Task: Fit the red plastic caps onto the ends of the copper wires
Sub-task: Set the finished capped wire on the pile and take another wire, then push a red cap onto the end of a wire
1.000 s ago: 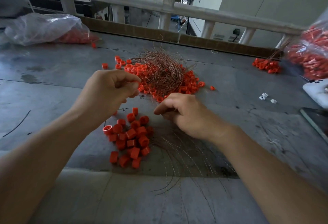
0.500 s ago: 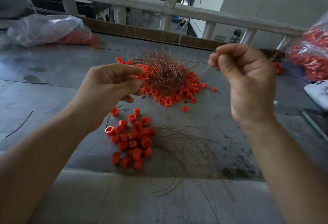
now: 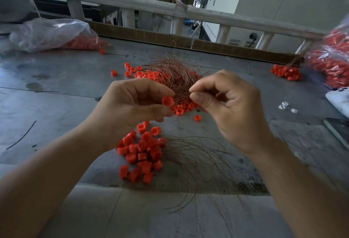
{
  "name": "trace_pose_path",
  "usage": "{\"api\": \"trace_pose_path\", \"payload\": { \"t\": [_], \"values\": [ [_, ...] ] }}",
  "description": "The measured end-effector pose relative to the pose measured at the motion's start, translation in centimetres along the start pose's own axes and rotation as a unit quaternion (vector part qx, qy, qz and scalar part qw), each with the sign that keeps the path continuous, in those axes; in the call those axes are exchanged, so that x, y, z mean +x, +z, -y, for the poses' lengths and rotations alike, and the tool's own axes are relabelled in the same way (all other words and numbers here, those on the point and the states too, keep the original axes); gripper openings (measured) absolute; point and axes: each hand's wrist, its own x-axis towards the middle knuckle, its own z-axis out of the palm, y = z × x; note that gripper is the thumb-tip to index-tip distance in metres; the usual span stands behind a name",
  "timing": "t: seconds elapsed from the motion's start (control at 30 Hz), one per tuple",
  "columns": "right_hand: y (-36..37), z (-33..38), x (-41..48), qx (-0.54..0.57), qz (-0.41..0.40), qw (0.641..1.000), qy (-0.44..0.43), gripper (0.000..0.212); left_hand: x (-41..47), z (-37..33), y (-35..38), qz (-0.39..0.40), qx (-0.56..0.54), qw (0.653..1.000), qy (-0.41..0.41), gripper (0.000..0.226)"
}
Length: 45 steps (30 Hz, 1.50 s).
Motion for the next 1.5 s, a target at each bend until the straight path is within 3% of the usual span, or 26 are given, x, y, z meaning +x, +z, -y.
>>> {"api": "trace_pose_path", "payload": {
  "t": [0.57,0.8,0.97,1.5],
  "values": [
    [1.2,0.9,-0.8,0.097,0.090,0.988,0.079,0.026,-0.3,-0.1,0.0,0.048,0.028,0.998,0.000,0.029],
    [0.7,0.9,-0.7,0.106,0.068,0.987,0.103,0.028,-0.3,-0.1,0.3,0.039,-0.005,0.999,-0.009,0.036],
    [0.5,0.8,-0.6,0.129,0.065,0.982,0.125,0.027,-0.3,-0.3,0.4,0.011,0.055,0.998,0.007,0.034],
    [0.5,1.0,-0.4,0.164,0.031,0.978,0.127,0.021,-0.2,-0.2,0.3,-0.001,0.052,0.998,0.020,0.030]
  ]
}}
